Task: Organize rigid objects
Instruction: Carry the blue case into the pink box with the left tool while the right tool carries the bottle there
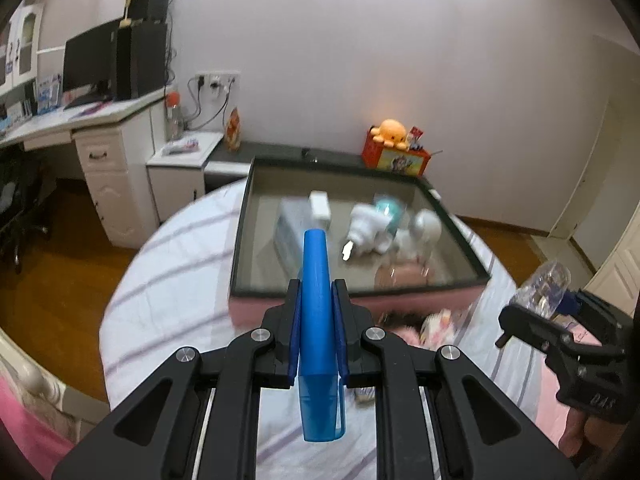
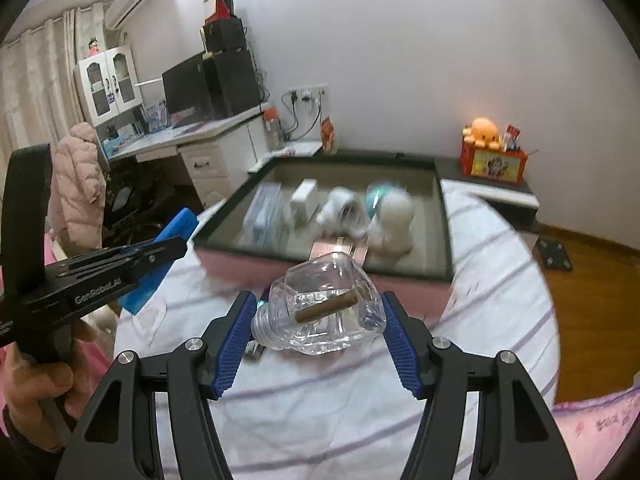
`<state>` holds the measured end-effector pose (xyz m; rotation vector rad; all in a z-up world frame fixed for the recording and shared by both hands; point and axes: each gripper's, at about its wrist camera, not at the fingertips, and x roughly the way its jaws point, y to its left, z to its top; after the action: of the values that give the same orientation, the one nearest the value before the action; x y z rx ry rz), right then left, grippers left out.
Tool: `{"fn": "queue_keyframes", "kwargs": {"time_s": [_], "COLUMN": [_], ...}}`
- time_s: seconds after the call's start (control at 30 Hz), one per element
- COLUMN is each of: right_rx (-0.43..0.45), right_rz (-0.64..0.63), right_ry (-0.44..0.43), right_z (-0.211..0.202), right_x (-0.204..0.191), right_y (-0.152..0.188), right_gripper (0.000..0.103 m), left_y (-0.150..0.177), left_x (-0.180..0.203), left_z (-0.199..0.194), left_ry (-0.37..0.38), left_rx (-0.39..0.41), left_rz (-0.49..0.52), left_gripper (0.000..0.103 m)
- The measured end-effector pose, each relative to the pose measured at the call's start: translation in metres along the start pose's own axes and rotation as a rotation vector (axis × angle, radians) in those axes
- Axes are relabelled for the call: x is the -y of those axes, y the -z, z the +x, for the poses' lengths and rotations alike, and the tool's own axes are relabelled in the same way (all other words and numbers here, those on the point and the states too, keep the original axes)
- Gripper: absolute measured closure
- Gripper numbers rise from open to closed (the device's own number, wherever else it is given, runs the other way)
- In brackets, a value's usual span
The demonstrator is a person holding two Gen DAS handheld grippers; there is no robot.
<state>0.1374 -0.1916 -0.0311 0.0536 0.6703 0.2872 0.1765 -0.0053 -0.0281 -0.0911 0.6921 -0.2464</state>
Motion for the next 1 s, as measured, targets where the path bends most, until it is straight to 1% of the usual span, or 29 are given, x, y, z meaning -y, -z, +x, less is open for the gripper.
{"fn": "queue_keyframes", "kwargs": {"time_s": [0.1, 0.17, 0.3, 0.43, 0.53, 0.67, 0.7, 0.8, 0.9, 1.0], "right_rx": [0.02, 0.025, 0.026, -0.005, -0.054, -0.121, -0.146, -0.19, -0.239, -0.266], "right_rz": [-0.012, -0.014, -0.032, -0.037, -0.019, 0.009, 0.021, 0.048, 0.066, 0.088], "right_ry": [0.013, 0.014, 0.036, 0.045, 0.038, 0.039, 0.035, 0.021, 0.01, 0.002], "right_z": [0.001, 0.007, 0.022, 0.051, 0.086, 0.127, 0.141, 0.166, 0.188, 0.198], "right_x": [0.006, 0.012, 0.02, 0.032, 0.047, 0.063, 0.068, 0.077, 0.083, 0.088], "right_y": [-0.022, -0.04, -0.07, -0.098, -0.114, -0.122, -0.123, -0.122, -0.116, -0.111], "right_gripper": [0.039, 0.039, 0.039, 0.039, 0.039, 0.039, 0.039, 0.039, 0.039, 0.039], "left_y": [-0.02, -0.036, -0.061, -0.087, -0.102, -0.114, -0.115, -0.116, -0.116, -0.113], "left_x": [0.007, 0.01, 0.014, 0.016, 0.011, 0.0, -0.002, -0.006, -0.005, -0.006], "left_z": [0.008, 0.019, 0.044, 0.078, 0.108, 0.153, 0.16, 0.181, 0.195, 0.201], "left_ry": [0.015, 0.036, 0.049, 0.044, 0.04, 0.003, -0.007, -0.021, -0.036, -0.052], "left_rx": [0.014, 0.013, 0.01, -0.005, -0.039, -0.1, -0.11, -0.15, -0.177, -0.197], "left_rz": [0.006, 0.0, -0.001, -0.003, -0.013, -0.016, -0.016, -0.016, -0.008, -0.007], "left_gripper": [0.089, 0.089, 0.089, 0.089, 0.089, 0.089, 0.089, 0.089, 0.089, 0.088]}}
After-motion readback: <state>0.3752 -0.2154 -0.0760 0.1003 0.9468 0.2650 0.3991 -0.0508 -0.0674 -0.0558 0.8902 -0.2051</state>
